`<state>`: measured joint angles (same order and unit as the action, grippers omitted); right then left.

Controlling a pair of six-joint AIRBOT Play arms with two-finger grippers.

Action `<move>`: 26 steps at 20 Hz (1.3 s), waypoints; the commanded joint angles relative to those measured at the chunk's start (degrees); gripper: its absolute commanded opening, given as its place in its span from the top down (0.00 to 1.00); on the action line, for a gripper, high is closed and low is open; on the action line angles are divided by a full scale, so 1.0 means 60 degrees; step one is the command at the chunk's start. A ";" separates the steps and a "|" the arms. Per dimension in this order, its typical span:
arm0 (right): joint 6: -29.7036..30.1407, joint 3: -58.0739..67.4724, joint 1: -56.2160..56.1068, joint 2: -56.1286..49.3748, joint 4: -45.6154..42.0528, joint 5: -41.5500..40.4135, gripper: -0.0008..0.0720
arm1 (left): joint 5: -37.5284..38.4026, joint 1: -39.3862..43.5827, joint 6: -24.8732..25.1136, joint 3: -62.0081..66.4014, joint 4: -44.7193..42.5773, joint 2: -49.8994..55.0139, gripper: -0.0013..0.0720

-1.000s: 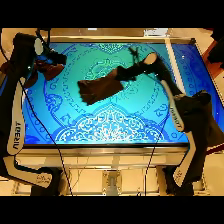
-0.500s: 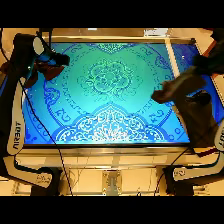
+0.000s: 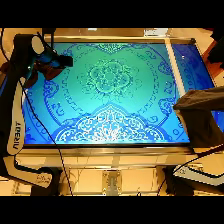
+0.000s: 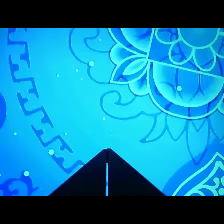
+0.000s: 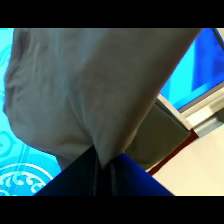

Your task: Fold the shirts.

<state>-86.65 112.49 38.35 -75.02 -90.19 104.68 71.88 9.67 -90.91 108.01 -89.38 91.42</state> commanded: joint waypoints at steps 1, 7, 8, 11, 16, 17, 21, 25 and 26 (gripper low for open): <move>0.0470 -0.0426 0.0208 0.0127 -0.0397 0.0058 0.96 | 0.0277 0.0004 0.0004 0.0004 0.0189 -0.0007 0.97; 0.0488 -0.3042 0.0197 0.0124 -0.0408 0.0058 0.96 | 0.0288 0.0004 -0.0062 0.0004 0.0889 -0.0007 0.97; 0.0488 -0.3497 0.0200 0.0127 -0.0412 0.0058 0.96 | 0.0270 0.0004 -0.0062 0.0004 0.0914 -0.0007 0.97; 0.0495 -0.3876 0.0200 0.0127 -0.0415 0.0076 0.57 | 0.0219 0.0004 -0.0058 0.0004 0.0863 0.0004 0.97; 0.0408 -0.2124 0.0200 0.0127 0.0226 -0.0208 0.41 | 0.0211 0.0004 -0.0062 0.0004 0.0867 0.0004 0.97; 0.0284 -0.1738 0.0197 0.0131 0.1093 -0.0528 0.41 | 0.0193 0.0004 -0.0062 0.0004 0.0867 0.0004 0.97; 0.0849 -0.1661 -0.0386 0.0160 0.7668 -0.3067 0.41 | 0.0171 0.0004 -0.0069 0.0004 0.0998 0.0004 0.97; 0.2084 -0.2353 -0.3060 0.0153 0.6972 -0.5038 0.41 | 0.0310 0.0004 -0.0066 0.0004 0.1545 0.0004 0.95; 0.2204 -0.2692 -0.3821 0.0142 0.6288 -0.5388 0.41 | 0.0401 0.0004 -0.0066 0.0004 0.1734 0.0004 0.95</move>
<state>-77.87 99.35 25.45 -74.11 -52.36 81.71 73.36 9.67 -91.33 108.01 -81.62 91.42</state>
